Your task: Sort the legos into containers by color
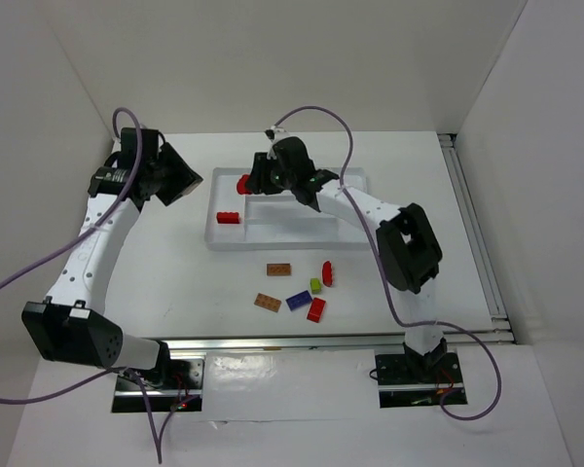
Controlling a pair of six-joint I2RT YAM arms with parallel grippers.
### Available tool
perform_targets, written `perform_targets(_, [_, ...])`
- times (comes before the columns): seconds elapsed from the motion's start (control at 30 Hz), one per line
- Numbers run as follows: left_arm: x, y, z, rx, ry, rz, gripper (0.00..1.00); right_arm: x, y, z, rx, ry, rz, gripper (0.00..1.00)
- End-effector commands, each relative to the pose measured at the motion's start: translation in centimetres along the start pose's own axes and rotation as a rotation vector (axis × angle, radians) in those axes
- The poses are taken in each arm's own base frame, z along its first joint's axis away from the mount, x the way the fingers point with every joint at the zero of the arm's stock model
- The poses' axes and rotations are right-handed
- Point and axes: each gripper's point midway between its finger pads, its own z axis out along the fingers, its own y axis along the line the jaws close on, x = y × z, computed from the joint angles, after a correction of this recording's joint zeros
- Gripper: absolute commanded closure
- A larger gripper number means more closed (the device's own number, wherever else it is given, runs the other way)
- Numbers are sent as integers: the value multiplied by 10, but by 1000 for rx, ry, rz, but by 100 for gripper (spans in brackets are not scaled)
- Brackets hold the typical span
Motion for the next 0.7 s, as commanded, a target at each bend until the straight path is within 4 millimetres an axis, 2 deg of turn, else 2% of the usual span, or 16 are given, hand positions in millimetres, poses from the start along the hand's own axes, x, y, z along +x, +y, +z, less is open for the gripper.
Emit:
perform_targets(0.0, [7,13,0,-10,12,32,100,-12,-3,22,0,-14,-43,97])
perform_targets(0.03, [7,13,0,-10,13,32,100,-12,-4,30,0,-15,-43,97])
perform_targets(0.07, [11,14,1,-10,25,42,100,2,-13,44,7,21,-47,97])
perform_targets(0.1, [12,13,1,-1,34,42,100,-10,-5,49,-18,-3,-52,97])
perform_targets(0.13, [16,14,0,3,42,42,100,-2,-11,59,-11,11,-60,97])
perform_targets(0.23, [18,13,0,29,45,63,100,-5,-10,68,-26,5,-62,96])
perform_targets(0.27, [21,15,1,23,52,63,100,4,-16,76,-16,26,-58,96])
perform_targets(0.3, [20,14,-2,29,45,74,100,-5,-11,79,-27,4,-62,94])
perform_targets(0.37, [20,15,-2,29,45,85,100,5,-17,88,-23,32,-58,91])
perform_targets(0.4, [20,15,-2,29,45,85,100,-4,-13,91,-34,11,-62,80])
perform_targets(0.47, [21,16,1,23,51,85,100,7,-8,98,-51,42,-62,58])
perform_targets(0.5, [21,16,2,23,51,94,100,-1,-4,97,-58,29,-65,48])
perform_targets(0.57, [22,18,5,15,60,93,100,1,-5,96,-54,37,-63,33])
perform_targets(0.63, [23,17,9,23,66,104,100,-9,2,87,-62,20,-66,24])
perform_targets(0.67, [20,14,8,29,60,104,100,-24,11,73,-66,-8,-71,21])
